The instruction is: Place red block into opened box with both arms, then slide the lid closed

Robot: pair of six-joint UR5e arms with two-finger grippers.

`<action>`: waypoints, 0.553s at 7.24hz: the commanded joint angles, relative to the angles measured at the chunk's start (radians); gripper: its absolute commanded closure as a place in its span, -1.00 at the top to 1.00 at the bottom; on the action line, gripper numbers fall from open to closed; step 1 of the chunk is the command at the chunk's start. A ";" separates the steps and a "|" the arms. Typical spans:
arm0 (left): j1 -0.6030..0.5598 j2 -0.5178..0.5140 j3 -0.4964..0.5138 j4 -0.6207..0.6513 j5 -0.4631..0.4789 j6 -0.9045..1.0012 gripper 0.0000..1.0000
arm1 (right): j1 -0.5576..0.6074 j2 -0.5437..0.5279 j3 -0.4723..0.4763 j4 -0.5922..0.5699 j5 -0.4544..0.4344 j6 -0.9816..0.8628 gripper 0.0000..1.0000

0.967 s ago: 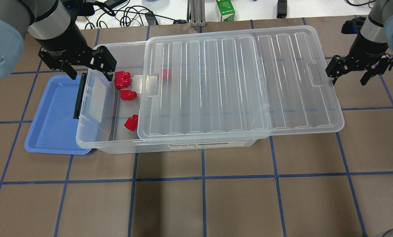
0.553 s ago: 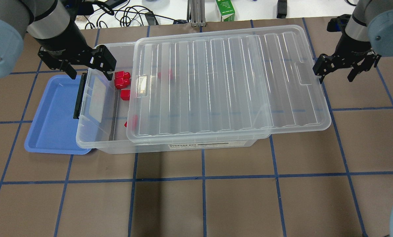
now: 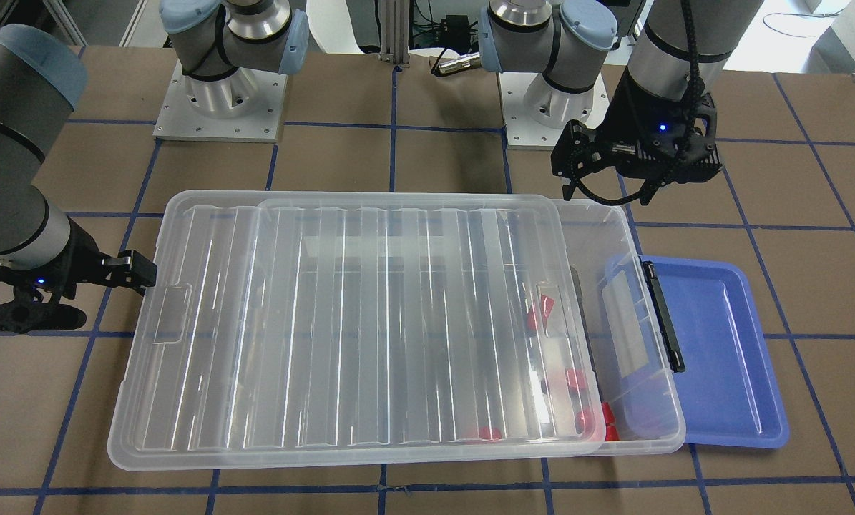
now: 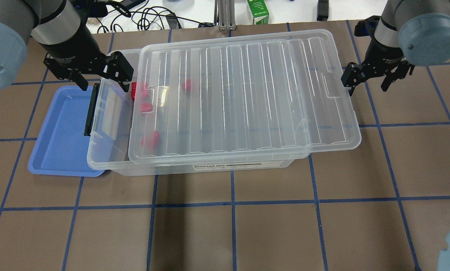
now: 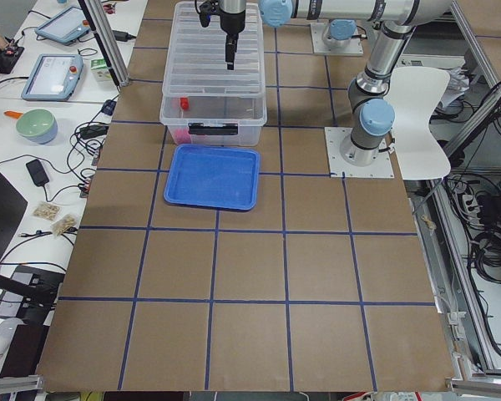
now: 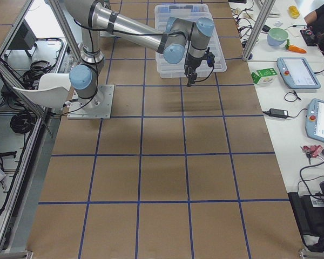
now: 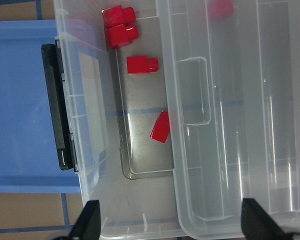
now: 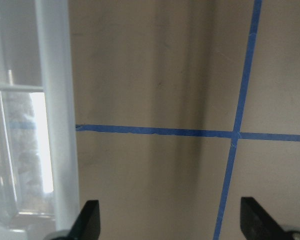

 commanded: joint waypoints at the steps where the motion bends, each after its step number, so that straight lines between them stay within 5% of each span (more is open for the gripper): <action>1: -0.001 0.001 0.002 0.001 0.000 0.000 1.00 | 0.041 0.000 0.000 -0.001 0.002 0.003 1.00; 4: -0.001 0.001 0.002 0.001 -0.003 -0.016 1.00 | 0.078 0.000 0.000 0.000 0.002 0.003 1.00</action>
